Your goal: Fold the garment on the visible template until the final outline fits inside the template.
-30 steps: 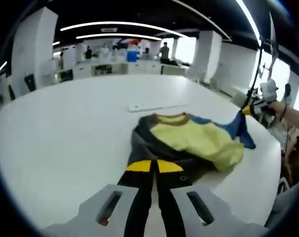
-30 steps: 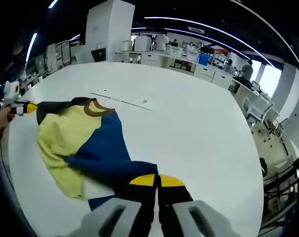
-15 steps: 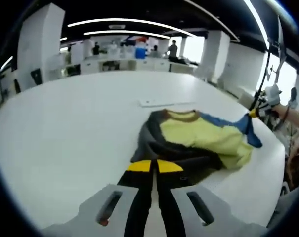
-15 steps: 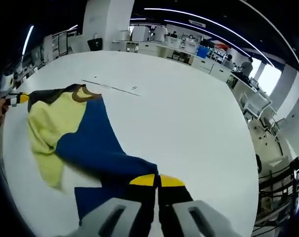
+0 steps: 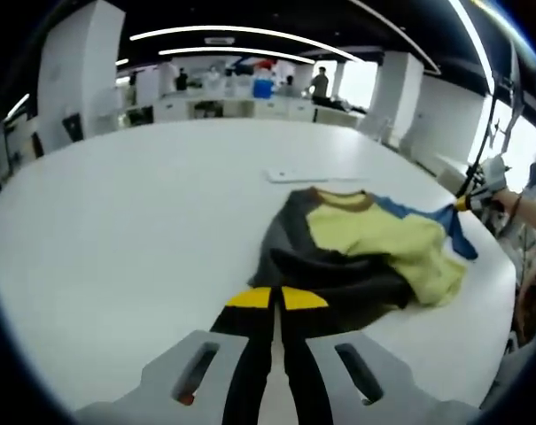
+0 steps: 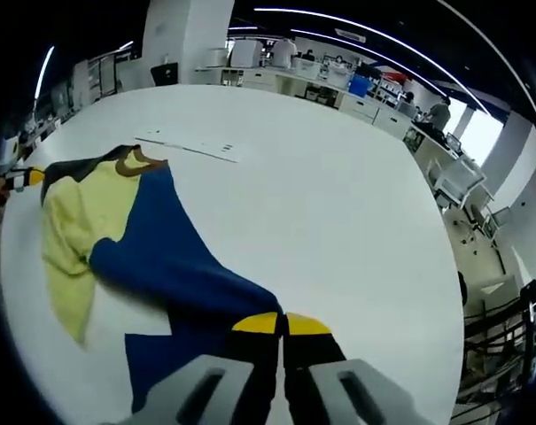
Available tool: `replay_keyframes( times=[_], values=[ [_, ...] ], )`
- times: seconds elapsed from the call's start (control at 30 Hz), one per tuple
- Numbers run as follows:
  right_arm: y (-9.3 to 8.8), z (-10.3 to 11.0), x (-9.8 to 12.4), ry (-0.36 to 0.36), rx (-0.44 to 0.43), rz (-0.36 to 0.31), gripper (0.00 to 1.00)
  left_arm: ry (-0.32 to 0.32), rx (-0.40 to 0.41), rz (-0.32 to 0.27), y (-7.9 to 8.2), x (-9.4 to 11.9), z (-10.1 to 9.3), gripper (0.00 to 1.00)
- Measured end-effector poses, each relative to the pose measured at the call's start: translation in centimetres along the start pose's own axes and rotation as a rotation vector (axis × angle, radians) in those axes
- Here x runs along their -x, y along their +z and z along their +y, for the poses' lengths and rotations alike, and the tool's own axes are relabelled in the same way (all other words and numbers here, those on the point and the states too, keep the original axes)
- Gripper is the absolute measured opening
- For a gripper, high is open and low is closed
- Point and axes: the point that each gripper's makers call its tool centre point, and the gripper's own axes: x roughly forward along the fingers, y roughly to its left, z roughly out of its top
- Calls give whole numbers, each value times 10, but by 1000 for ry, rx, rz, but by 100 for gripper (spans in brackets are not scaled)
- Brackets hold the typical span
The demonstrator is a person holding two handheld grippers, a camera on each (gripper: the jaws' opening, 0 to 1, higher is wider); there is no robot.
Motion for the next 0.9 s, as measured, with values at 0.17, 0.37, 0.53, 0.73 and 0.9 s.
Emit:
replay_keyframes(
  times=[0.17,0.37,0.53,0.73,0.9],
  values=[
    [2,-5,-5,-5,9,10,0,2,11,11,-4,-4,10,0],
    [0,-11,-10,-10,14,26,0,12,4,26,-9,-6,13,0],
    [-3,-16,-13,-17,27,41,0,25,9,32,-8,-7,18,0],
    [-5,-19,-17,-26,28,50,0,32,5,50,-12,-10,26,0],
    [-4,-25,-24,-49,34,53,0,35,4,50,-14,-13,33,0]
  ],
)
